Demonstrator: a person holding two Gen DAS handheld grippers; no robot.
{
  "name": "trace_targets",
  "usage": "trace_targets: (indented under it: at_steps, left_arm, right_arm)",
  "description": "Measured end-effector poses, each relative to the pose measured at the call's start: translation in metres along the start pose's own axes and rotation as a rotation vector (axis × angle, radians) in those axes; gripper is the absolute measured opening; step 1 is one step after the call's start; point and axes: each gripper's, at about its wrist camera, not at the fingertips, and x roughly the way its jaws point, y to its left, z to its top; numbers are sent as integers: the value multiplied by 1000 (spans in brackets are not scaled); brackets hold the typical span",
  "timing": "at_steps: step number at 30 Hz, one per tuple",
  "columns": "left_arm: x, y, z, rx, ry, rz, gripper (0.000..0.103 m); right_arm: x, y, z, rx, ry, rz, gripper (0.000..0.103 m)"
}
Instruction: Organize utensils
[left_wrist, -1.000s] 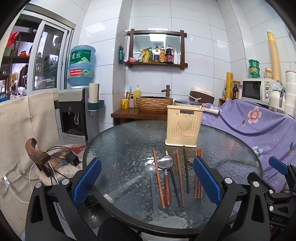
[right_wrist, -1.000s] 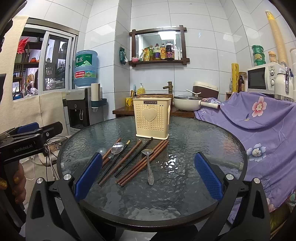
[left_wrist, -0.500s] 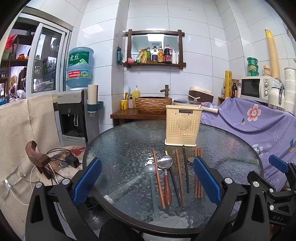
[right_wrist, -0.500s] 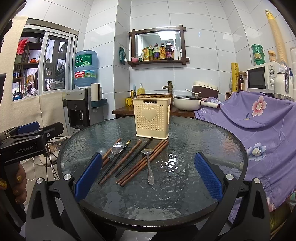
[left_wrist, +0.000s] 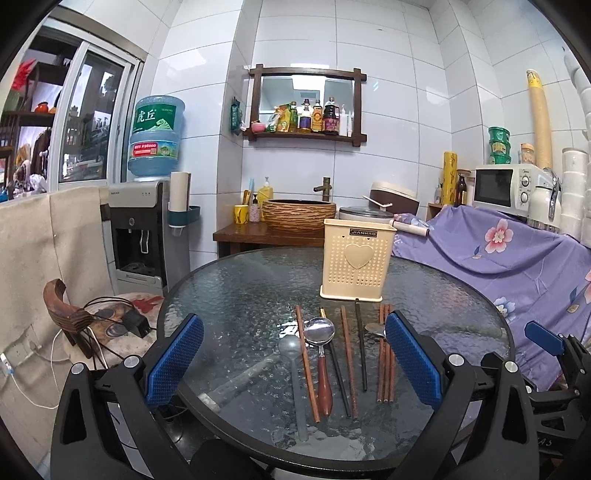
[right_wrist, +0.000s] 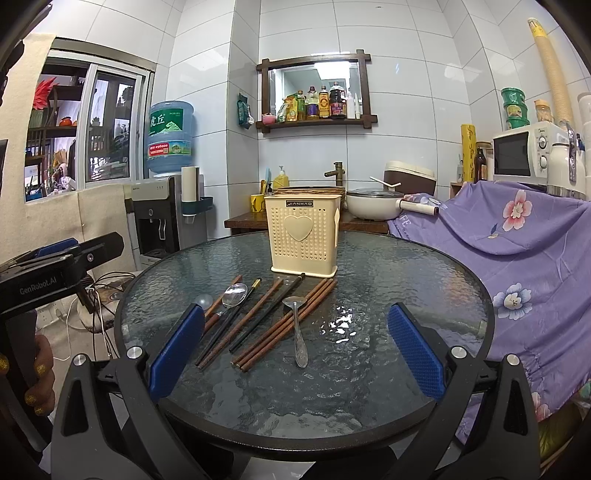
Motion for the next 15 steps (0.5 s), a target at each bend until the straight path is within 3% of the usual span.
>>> trace_targets:
  at_steps: [15]
  left_arm:
    - [4, -1, 0, 8, 28, -7, 97]
  right_arm:
    - [-1, 0, 1, 3, -1, -1, 98]
